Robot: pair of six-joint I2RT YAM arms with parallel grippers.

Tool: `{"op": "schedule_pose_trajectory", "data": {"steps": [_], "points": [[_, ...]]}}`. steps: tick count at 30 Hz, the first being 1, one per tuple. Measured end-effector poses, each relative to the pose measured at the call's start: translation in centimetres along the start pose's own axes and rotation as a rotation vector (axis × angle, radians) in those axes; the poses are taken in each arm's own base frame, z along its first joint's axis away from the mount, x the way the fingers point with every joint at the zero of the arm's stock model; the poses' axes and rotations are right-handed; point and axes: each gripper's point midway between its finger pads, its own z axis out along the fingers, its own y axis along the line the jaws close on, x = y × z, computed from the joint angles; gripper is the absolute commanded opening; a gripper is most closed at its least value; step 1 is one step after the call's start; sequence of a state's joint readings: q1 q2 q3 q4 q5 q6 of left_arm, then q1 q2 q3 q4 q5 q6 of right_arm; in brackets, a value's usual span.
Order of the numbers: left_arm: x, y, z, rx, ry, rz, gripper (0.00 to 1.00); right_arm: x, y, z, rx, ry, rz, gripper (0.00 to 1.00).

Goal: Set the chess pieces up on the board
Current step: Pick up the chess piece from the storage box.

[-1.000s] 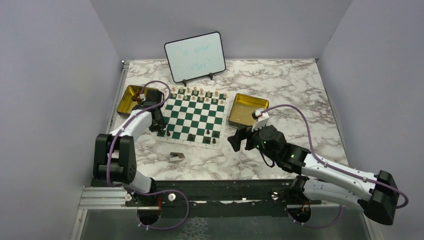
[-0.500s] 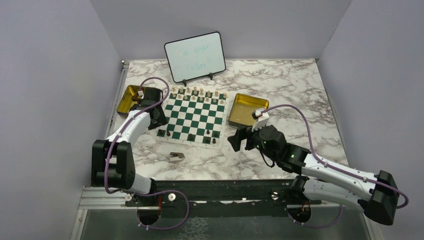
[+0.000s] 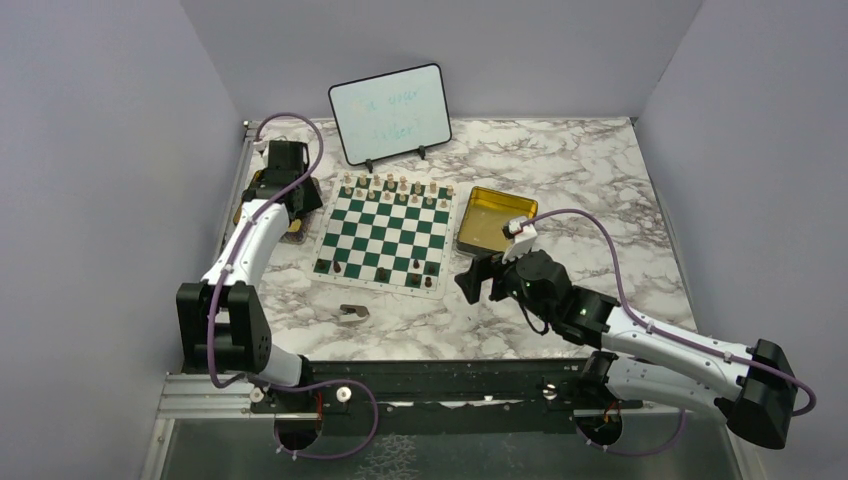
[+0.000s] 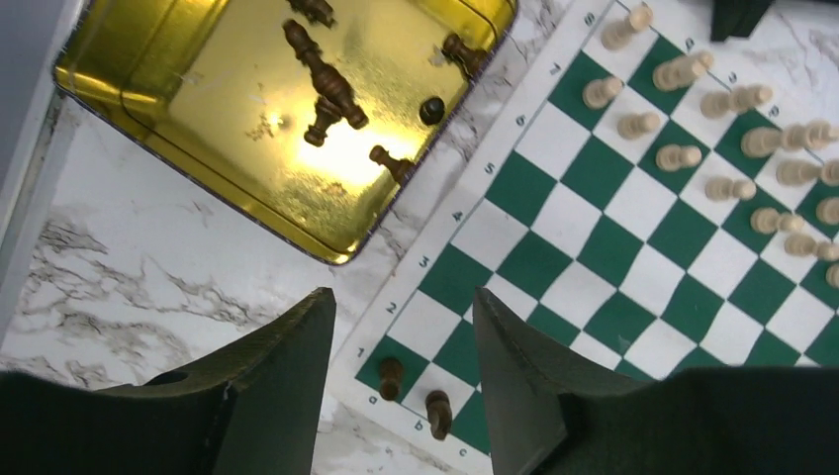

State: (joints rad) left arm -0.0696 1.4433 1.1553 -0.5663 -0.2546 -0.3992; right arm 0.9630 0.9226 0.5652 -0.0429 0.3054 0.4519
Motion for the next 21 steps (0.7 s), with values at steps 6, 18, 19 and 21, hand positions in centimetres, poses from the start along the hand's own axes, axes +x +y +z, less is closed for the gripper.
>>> {"op": "schedule_pose_trajectory", "data": {"steps": [6,18,19,21], "points": [[-2.2,3.0,2.6,-0.068,-0.008,-0.070,0.36,0.0,0.0,0.0,0.000,0.000,-0.008,1.00],[-5.6,5.6,8.5,-0.126,-0.024,-0.141,0.34,0.9,-0.2,0.8,0.011,0.027,-0.035,1.00],[-5.9,5.9,9.2,-0.133,-0.023,-0.148,0.35,0.9,-0.2,0.9,0.010,0.026,-0.036,1.00],[-6.3,6.3,10.2,-0.141,-0.024,-0.156,0.35,0.9,-0.2,1.0,0.009,0.025,-0.042,1.00]]}}
